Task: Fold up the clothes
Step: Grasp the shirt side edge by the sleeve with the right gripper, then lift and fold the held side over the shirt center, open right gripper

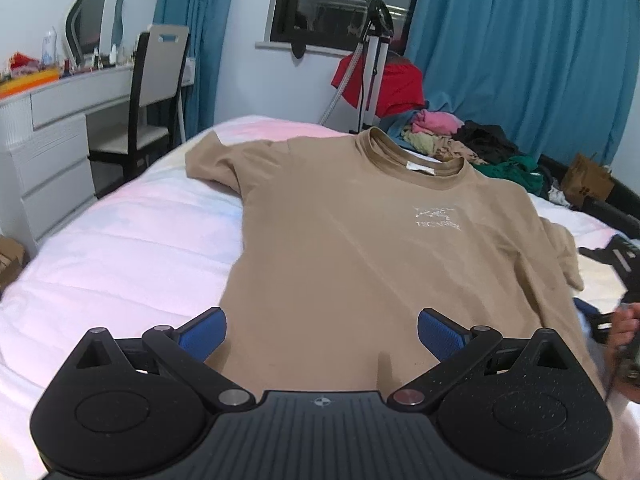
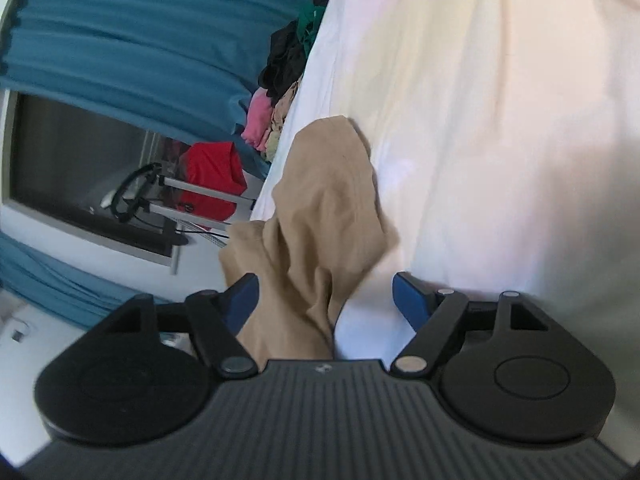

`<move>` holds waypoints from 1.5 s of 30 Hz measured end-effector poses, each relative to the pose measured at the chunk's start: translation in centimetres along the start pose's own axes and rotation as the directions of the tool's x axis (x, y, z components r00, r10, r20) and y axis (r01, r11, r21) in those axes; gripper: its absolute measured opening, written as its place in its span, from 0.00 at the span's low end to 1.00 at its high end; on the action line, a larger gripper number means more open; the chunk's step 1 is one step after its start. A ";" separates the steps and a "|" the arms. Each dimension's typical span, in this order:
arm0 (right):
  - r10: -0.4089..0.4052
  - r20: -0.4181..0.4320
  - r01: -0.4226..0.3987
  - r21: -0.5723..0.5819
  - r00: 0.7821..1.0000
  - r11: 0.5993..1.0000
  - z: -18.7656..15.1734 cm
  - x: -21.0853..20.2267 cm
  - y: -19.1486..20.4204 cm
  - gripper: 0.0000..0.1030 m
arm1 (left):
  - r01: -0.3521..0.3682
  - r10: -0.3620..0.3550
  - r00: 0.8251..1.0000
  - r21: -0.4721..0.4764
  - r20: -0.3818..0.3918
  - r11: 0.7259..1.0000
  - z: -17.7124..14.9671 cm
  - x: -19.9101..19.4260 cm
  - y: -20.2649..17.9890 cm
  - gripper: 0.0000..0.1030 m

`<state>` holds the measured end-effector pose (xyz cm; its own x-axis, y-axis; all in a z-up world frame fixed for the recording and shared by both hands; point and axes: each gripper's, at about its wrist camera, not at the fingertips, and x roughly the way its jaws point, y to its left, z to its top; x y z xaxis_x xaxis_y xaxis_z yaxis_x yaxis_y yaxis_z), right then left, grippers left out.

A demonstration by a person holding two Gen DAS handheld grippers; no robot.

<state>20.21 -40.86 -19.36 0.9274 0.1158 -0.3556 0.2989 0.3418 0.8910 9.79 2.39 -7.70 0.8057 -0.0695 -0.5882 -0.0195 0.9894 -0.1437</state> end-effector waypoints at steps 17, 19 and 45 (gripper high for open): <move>-0.083 0.308 0.111 -0.074 0.948 0.991 3.2 -3.5 1.0 0.05 | 0.025 -0.025 0.998 -0.007 -0.057 1.000 -0.2 3.4 -0.8 1.00; -0.087 0.288 0.099 -0.030 0.954 0.995 3.7 -3.8 0.2 0.07 | 0.025 -0.026 0.998 -0.010 -0.050 1.000 -0.1 3.0 -0.7 1.00; 0.185 0.052 -0.164 -0.279 0.981 0.946 6.6 5.4 0.8 0.61 | 0.042 -0.045 0.996 -0.055 -0.073 0.998 -0.1 4.2 -0.7 1.00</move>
<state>26.91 -46.10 -18.73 0.9771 0.1289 -0.1691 0.0680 0.5644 0.8227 13.12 1.45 -10.11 0.7607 -0.1235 -0.6373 -0.0185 0.9772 -0.2115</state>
